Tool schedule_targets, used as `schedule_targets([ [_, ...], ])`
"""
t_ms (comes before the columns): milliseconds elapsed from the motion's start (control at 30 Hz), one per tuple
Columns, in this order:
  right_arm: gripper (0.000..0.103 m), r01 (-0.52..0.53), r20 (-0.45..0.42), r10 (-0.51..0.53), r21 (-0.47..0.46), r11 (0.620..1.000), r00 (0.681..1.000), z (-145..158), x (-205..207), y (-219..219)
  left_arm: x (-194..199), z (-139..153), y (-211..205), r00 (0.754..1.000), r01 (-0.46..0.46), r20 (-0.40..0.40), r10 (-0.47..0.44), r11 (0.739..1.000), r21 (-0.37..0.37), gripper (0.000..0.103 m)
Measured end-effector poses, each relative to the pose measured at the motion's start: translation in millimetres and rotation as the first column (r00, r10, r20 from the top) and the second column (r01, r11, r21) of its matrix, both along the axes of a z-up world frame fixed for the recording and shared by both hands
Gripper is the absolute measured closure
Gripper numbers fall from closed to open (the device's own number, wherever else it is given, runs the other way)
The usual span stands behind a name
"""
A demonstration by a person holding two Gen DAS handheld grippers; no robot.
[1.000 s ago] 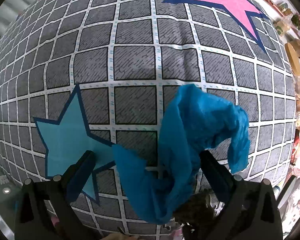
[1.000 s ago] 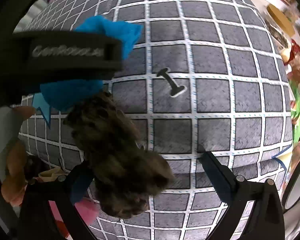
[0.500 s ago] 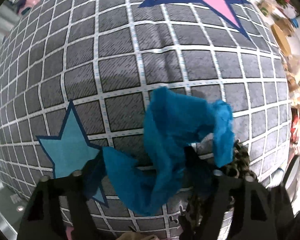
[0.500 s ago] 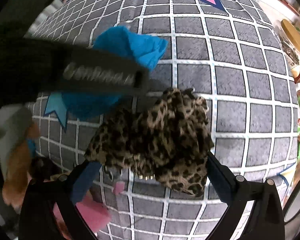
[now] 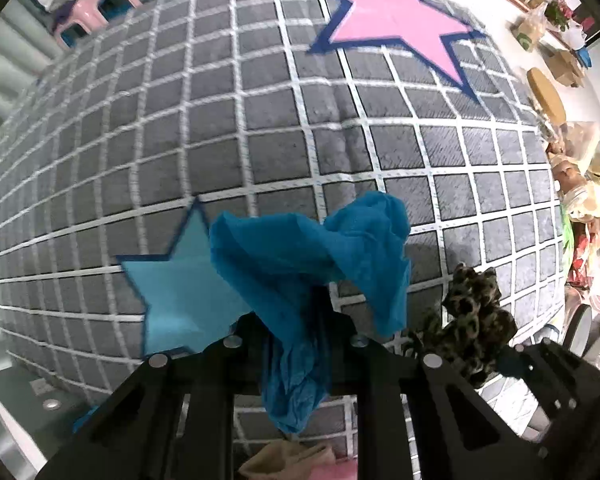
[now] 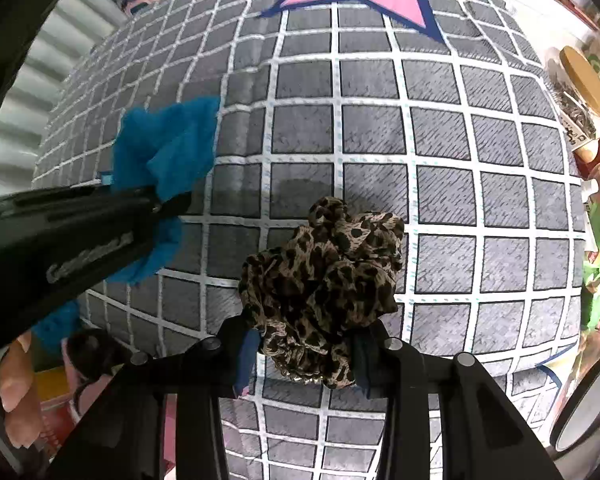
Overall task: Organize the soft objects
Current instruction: 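Lift the blue cloth with left tool while right tool lifts the leopard scrunchie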
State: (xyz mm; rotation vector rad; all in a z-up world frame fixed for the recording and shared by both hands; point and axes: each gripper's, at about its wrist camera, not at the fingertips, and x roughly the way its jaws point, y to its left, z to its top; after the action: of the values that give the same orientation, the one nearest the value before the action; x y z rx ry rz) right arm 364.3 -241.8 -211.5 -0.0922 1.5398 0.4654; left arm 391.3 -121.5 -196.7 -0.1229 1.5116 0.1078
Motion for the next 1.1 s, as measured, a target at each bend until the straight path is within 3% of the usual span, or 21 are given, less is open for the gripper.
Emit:
schedule_targets([
  [133,0.062,0.029,0.000,-0.029,0.025,0.999,1.000,19,-7,-25,-14,23,4,0.999,-0.004,0.034,0.004,1.000,-0.010,0.083],
  [467,0.062,0.040,-0.003,-0.040,0.055,0.998,0.999,49,-45,-40,-61,67,10,0.997,0.006,0.073,-0.004,1.000,-0.017,0.083],
  [733,0.062,0.015,-0.020,-0.014,0.051,0.999,1.000,49,-75,-33,-149,86,4,0.997,-0.013,0.077,0.015,1.000,-0.025,0.083],
  [1100,0.062,0.013,-0.044,-0.011,0.032,0.999,0.999,59,-139,-27,-225,102,0,0.990,0.115,0.081,-0.112,0.993,-0.037,0.083],
])
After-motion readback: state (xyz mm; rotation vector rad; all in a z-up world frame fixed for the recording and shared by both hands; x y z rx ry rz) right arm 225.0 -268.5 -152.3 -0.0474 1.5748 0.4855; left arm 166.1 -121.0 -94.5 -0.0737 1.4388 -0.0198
